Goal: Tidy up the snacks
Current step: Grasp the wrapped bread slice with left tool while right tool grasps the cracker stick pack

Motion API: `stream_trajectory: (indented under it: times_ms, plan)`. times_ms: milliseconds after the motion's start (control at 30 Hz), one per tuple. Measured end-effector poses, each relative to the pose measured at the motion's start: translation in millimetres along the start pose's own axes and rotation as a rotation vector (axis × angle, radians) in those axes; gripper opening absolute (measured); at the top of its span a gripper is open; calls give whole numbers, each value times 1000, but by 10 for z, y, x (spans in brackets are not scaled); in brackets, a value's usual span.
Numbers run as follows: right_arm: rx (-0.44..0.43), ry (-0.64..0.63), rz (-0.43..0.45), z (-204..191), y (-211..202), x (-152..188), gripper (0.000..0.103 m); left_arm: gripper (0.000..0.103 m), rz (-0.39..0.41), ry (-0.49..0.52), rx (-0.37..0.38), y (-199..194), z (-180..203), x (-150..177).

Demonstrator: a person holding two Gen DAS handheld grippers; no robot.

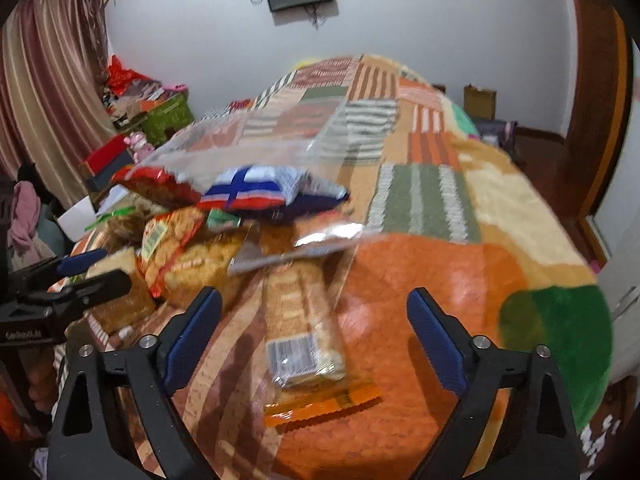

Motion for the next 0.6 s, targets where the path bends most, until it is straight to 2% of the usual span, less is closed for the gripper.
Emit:
stream_trajectory:
  times_ms: [133,167,233,267,300,400,600]
  plan:
    - [-18,-10,-50,-39,132,59,64,85,-9,-13,11,41,-30,4]
    - [-27,-5,-60,-43,154,66,61,85,-7,-13,13,41,-31,6]
    - [-37,7,-60,-38,158,80,51,84,-6,-14,15,35,-21,0]
    - [-38,10,-57,-36,145,81,42,84,-4,-11,15,33,-17,3]
    - [-45,15,-56,-30,144,79,37,83,-3,-9,14,31,-16,3]
    - [-92,49,-52,7,97,86,34,83,2,-5,15,6,-15,7]
    - [-79,15,-26,-116,-20,77,33,83,42,-17,12,-145,-55,-47]
Point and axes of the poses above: each gripper's, at about its wrist camera, not at the fingertips, and y roughly the way its jaws point, z to its right, x to its underside, the point moved 1 cm from there along y, roughly the way its jaws point, and after that the axes turned 1 degree about y, right-handed, at the moved point
